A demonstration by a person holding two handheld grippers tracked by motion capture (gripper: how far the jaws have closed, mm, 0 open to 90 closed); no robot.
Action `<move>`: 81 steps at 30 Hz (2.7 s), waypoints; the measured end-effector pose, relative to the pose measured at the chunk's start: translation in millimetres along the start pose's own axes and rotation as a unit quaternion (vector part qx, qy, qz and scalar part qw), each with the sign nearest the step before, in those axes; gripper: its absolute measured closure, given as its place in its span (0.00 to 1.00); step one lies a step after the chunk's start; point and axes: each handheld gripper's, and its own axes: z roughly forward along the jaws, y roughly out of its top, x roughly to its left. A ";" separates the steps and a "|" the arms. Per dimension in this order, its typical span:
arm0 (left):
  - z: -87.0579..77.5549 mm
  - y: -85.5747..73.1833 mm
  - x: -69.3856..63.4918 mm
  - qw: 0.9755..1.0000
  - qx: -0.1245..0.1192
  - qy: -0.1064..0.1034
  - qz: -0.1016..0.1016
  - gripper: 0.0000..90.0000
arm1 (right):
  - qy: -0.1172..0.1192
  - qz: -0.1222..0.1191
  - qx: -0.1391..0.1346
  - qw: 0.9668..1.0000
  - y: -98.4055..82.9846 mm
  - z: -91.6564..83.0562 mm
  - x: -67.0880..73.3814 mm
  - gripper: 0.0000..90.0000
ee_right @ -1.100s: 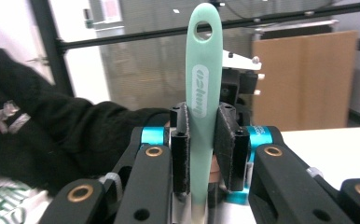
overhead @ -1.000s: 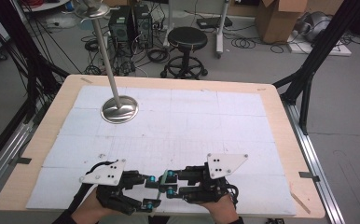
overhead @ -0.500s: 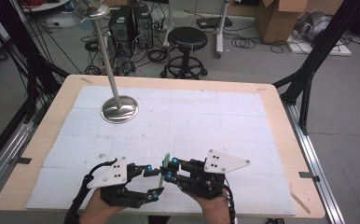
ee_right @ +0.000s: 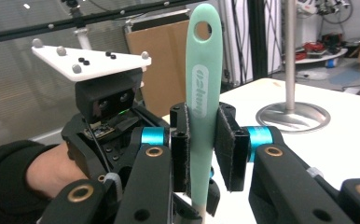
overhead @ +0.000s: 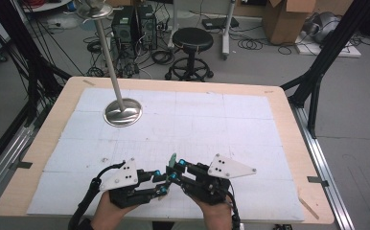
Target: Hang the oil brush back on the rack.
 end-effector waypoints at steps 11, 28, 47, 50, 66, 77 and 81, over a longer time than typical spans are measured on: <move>-0.3 -2.5 2.5 1.000 0.002 -0.013 0.000 0.94 | -0.003 0.010 -0.003 1.000 -0.4 0.7 -0.4 0.83; -39.1 17.1 43.9 0.997 -0.050 -0.001 -0.054 0.94 | -0.102 -0.026 -0.018 0.994 -12.2 -72.2 -15.2 0.20; -61.2 100.8 139.0 0.990 -0.075 0.087 -0.080 0.94 | -0.156 -0.025 -0.017 0.987 -27.9 -103.1 -34.3 0.18; -62.1 114.7 158.1 0.988 -0.079 0.103 -0.089 0.94 | -0.155 -0.022 -0.020 0.987 -28.6 -103.8 -33.4 0.18; -65.3 147.4 207.8 0.978 -0.076 0.162 -0.106 0.94 | -0.155 -0.013 -0.020 0.988 -32.8 -105.6 -33.7 0.17; -65.0 145.9 211.0 0.975 -0.078 0.175 -0.115 0.94 | -0.146 -0.015 -0.013 0.989 -32.7 -101.2 -33.2 0.17; -65.7 145.3 212.1 0.974 -0.078 0.180 -0.117 0.94 | -0.146 -0.014 -0.013 0.989 -33.0 -101.6 -32.7 0.18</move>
